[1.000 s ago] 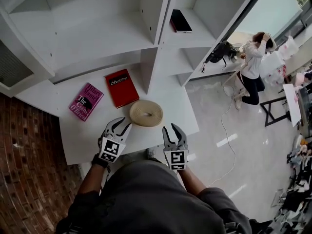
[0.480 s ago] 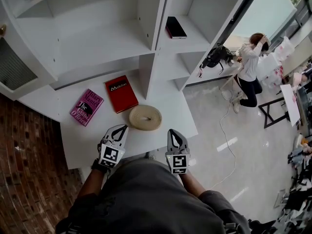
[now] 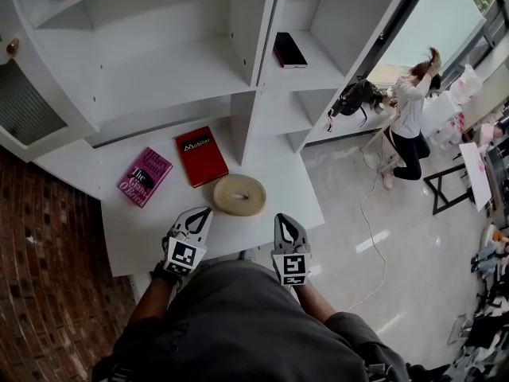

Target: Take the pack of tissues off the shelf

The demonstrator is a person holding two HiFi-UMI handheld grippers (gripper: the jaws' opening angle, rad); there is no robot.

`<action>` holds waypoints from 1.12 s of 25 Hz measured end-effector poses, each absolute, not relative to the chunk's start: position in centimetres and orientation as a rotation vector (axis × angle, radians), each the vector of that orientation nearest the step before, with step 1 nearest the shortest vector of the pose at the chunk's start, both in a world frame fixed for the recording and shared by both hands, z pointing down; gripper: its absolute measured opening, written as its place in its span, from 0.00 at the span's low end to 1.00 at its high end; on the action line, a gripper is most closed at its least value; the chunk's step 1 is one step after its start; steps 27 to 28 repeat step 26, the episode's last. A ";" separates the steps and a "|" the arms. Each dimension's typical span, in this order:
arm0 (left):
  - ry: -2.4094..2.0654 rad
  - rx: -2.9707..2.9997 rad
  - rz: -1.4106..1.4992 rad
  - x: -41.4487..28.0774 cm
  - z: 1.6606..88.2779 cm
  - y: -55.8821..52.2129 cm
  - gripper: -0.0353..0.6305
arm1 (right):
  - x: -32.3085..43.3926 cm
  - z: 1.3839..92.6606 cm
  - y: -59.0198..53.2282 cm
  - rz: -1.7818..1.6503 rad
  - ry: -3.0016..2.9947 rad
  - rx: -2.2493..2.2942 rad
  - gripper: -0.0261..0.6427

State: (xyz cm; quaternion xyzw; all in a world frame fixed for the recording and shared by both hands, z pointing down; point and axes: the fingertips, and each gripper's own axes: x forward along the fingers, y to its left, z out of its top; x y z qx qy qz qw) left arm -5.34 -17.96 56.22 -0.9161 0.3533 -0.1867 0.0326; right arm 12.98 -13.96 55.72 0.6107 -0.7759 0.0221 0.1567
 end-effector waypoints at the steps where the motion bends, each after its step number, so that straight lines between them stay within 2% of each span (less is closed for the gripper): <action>1: 1.088 -2.822 -0.572 -5.3 56.2 -18.0 0.06 | 13.0 55.7 -14.0 0.065 -2.223 1.748 0.04; 28: 1.083 -2.838 -0.601 -4.8 56.5 -18.5 0.05 | 13.5 56.2 -14.2 0.084 -2.219 1.756 0.04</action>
